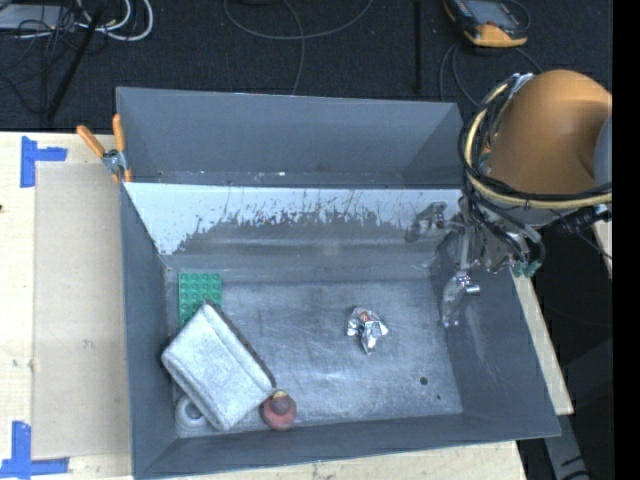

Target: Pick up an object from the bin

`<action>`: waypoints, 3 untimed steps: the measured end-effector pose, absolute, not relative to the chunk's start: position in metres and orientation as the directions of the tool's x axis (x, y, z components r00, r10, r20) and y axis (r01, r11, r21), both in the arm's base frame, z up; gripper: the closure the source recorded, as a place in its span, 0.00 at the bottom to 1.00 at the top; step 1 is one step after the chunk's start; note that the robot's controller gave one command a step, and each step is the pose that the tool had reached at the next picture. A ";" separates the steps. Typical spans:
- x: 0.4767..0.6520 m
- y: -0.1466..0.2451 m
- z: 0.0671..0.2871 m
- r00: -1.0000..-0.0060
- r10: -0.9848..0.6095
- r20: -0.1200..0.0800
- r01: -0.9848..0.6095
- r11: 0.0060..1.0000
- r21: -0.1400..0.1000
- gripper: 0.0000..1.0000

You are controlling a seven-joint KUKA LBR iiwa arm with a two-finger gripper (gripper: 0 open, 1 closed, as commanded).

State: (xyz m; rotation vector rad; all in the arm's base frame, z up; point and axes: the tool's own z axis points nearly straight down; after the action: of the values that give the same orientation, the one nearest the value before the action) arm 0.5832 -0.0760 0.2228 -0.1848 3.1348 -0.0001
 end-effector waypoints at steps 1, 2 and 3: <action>0.575 -0.010 0.140 -0.992 -0.128 0.009 -0.128 0.992 0.006 0.00; 0.594 -0.031 0.068 -0.996 -0.091 -0.004 -0.091 0.996 0.001 0.00; 0.597 -0.031 0.077 -0.995 -0.094 -0.014 -0.094 0.996 -0.001 1.00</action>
Offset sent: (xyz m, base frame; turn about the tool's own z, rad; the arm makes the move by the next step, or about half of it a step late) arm -0.0058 0.0607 -0.0774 -0.0046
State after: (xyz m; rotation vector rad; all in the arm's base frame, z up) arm 0.5975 -0.0306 0.0766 -0.1473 3.1239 -0.0002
